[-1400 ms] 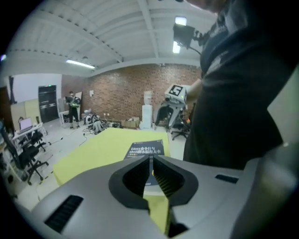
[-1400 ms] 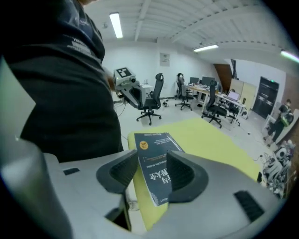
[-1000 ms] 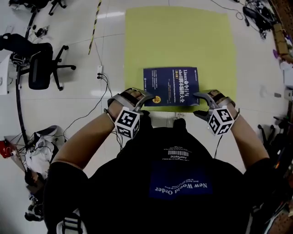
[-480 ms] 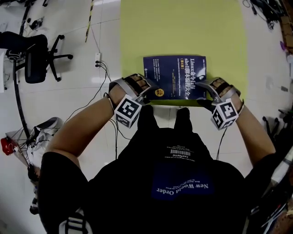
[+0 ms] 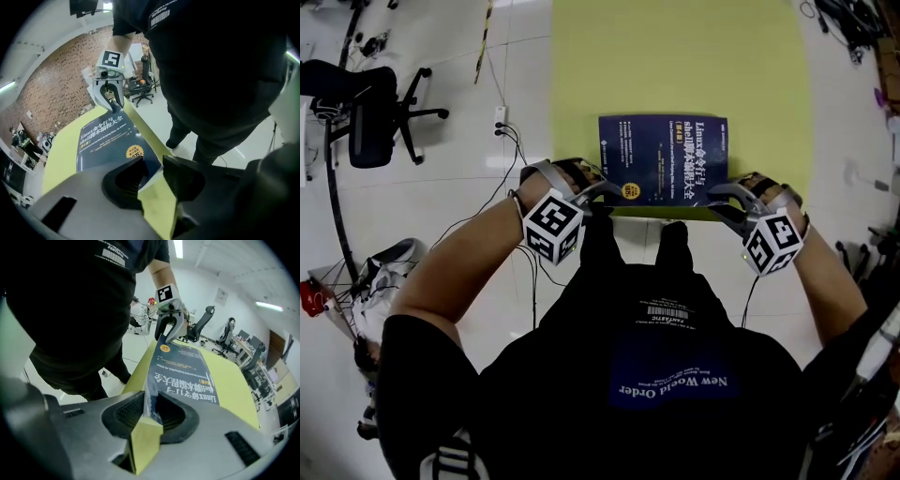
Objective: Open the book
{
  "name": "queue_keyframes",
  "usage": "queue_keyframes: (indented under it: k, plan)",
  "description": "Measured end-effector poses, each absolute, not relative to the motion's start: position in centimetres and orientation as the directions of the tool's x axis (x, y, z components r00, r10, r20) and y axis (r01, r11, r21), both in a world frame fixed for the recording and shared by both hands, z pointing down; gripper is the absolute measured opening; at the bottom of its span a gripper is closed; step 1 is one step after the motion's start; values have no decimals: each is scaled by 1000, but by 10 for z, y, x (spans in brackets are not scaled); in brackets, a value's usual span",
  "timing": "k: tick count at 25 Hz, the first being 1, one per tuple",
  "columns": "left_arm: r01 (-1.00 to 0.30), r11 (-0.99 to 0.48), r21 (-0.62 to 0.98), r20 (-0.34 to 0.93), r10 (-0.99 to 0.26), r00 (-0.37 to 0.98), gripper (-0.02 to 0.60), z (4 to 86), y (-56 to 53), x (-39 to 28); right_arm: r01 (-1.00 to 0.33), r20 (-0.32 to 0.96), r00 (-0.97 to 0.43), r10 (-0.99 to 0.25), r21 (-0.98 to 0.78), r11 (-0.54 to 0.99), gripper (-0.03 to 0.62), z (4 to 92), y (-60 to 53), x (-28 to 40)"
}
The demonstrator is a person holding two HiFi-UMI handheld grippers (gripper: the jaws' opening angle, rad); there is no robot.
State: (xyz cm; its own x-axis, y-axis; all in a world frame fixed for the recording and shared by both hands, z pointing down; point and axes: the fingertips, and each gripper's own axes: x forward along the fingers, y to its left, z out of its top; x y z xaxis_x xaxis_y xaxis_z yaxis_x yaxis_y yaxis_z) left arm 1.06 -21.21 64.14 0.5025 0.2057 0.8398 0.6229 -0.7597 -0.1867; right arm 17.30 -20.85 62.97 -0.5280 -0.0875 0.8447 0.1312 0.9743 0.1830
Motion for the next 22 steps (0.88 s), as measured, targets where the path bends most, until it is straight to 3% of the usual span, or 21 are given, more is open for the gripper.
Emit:
queue_keyframes:
  k: [3,10,16,22]
  plan:
    - [602,-777,-185,817,218,533,106,626,-213,10,98,834,-544,-95,176,979,74,613,-213,171]
    - [451,-883,-134,698,239,675,94,565,-238,10,-21,763,-641,-82,90,996,69,560,-233,171]
    - [246,-968,48,522,234,820,94,514,-313,22,-145,643,-762,-77,-54,988,67,516,-291,183]
    - [200,-950,240,426,288,857,94,498,-357,27,-147,594,-805,-8,-186,972,75,503,-323,192]
